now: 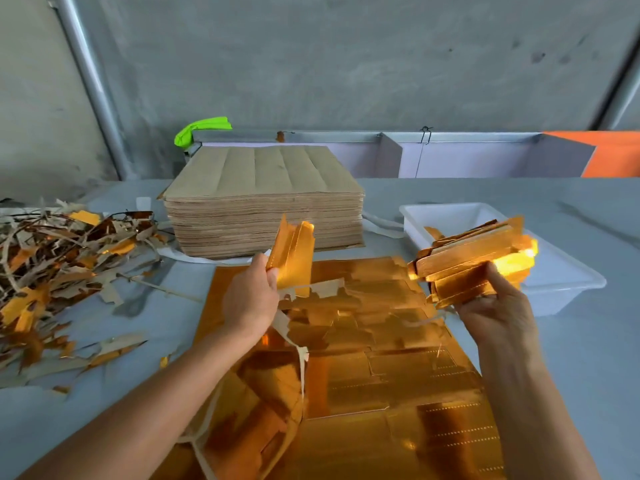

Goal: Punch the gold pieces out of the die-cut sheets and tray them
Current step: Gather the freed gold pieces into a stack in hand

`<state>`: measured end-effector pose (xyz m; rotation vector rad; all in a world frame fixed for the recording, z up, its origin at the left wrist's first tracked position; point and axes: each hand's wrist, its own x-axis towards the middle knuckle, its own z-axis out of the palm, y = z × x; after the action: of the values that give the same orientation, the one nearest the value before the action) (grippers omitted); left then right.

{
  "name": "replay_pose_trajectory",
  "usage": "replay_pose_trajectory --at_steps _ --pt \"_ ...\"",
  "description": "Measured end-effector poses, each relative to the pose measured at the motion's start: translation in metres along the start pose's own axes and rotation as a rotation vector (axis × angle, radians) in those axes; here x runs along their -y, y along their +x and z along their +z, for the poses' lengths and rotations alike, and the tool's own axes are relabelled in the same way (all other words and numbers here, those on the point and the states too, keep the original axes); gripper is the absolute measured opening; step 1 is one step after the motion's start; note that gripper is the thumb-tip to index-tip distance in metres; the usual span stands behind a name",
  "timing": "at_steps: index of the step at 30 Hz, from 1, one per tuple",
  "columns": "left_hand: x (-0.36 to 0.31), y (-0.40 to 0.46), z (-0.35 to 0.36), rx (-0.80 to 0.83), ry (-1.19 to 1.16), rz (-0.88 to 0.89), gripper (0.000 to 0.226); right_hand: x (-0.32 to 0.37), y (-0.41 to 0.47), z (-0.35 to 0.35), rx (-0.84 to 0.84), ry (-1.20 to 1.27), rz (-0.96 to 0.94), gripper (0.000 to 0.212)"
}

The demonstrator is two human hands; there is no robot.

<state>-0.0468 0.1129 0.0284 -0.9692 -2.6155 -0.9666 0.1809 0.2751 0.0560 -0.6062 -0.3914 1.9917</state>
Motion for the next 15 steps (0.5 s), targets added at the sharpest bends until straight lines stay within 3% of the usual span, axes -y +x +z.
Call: replay_pose_trajectory --at_steps 3,5,10,12,15 --pt "-0.006 -0.002 0.004 0.056 -0.176 0.048 0.016 -0.015 -0.004 0.007 0.121 -0.168 0.193 0.049" --pt "-0.017 -0.005 0.004 0.120 -0.300 0.118 0.015 -0.032 -0.008 0.014 0.190 -0.238 0.303 0.060" --pt "-0.031 -0.016 0.005 0.139 -0.254 0.354 0.006 -0.060 -0.010 0.032 0.241 -0.290 0.327 0.046" --pt "-0.031 -0.019 0.005 0.217 -0.263 0.355 0.006 -0.063 -0.009 0.040 0.234 -0.301 0.313 0.045" --pt "-0.032 -0.022 0.002 0.355 -0.550 0.238 0.021 -0.068 -0.005 0.043 0.183 -0.418 0.274 0.024"
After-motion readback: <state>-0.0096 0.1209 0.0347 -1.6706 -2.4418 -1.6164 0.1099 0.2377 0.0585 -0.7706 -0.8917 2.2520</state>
